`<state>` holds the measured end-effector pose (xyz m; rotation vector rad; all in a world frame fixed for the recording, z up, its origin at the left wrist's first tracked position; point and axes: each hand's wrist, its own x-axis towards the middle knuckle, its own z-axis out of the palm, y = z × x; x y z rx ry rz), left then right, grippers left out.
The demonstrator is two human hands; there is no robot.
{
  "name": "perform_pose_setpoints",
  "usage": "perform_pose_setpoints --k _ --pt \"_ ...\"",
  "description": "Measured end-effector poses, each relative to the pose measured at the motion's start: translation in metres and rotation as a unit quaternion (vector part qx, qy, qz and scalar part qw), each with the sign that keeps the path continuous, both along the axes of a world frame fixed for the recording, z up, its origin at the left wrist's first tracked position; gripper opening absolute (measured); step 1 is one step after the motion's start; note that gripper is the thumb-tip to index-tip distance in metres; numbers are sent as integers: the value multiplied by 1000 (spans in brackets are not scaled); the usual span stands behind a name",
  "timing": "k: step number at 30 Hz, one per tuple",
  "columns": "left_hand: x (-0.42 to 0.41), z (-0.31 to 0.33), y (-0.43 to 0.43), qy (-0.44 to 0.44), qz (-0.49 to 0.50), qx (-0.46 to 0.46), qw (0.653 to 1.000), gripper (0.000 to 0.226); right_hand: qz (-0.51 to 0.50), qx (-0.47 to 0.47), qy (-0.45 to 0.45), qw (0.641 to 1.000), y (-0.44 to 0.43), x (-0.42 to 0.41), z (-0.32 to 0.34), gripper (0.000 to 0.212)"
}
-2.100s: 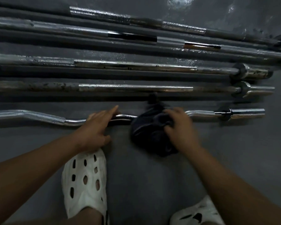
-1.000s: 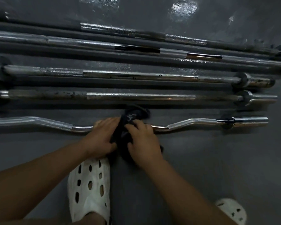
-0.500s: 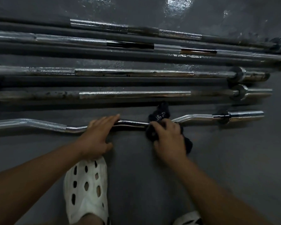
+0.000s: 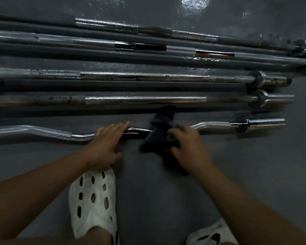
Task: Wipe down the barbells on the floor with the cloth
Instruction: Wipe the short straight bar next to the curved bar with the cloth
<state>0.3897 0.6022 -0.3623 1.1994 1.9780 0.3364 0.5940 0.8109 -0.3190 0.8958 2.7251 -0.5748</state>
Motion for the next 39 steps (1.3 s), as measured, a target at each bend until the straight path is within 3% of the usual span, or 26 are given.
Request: perform_pose_setpoints --k 2,4,5,7,9,10,11,12,14,15,16,18,20,22,24,25,27,29,31,32,34,36,37,39 --pt "1 3 3 14 -8 -7 1000 109 -187 60 33 980 28 15 -5 55" --pt "4 9 6 30 -27 -25 999 110 -306 87 -28 948 9 9 -11 60" --pt "4 11 8 35 -32 -30 998 110 -288 80 -51 953 -11 -1 -12 61" --pt "4 14 9 40 -37 -35 998 110 -133 22 -45 990 -41 -16 -13 59" --pt "4 14 7 43 -42 -37 998 110 13 -34 -21 999 -30 -17 -8 57" --pt "4 12 6 44 -43 -34 998 110 18 -29 -11 999 -12 -13 -8 56" --pt "5 9 5 45 -42 -30 998 111 -51 -1 2 999 5 -7 -13 55" --pt "5 7 5 49 -39 -26 998 111 -186 26 30 982 15 -3 -14 54" --pt "7 2 6 59 -39 -28 997 113 -391 61 -2 918 -3 -9 -17 50" --pt "7 1 6 62 -39 -28 997 113 -378 61 -36 923 -24 -23 -18 48" --pt "7 2 6 63 -38 -26 997 112 -303 31 -54 951 -46 -37 -17 49" --pt "5 4 4 60 -30 -8 998 109 -84 -76 -34 993 -74 -56 -10 52" --pt "5 1 2 52 -18 35 998 101 24 -139 -1 990 -58 -64 0 53" --pt "6 -3 2 63 -19 33 997 103 -96 -96 55 989 -23 -57 -3 50" --pt "8 -8 0 73 -22 2 997 109 -334 -14 79 939 -7 -40 -8 47" --pt "9 -10 0 79 -24 -1 997 110 -394 23 30 918 -17 -38 -10 46" --pt "12 -10 2 90 -25 3 996 108 -327 10 -38 944 -56 -49 -13 49" --pt "14 -11 1 118 -33 25 992 90 -132 -100 -11 986 -85 -64 -9 54" --pt "15 -14 -1 152 -33 43 987 71 -29 -166 26 985 -65 -75 5 53" --pt "14 -16 -2 158 -37 42 986 73 -47 -148 45 987 -44 -74 7 51" --pt "15 -20 -4 149 -39 33 988 95 -203 -45 78 975 -5 -57 3 48" --pt "17 -19 -4 137 -30 26 990 110 -372 52 42 926 -11 -35 -6 46" --pt "18 -18 -4 142 -29 32 989 112 -388 64 3 919 -31 -35 -11 45" --pt "19 -16 -2 153 -32 42 987 108 -266 -9 -31 963 -70 -44 -15 50"
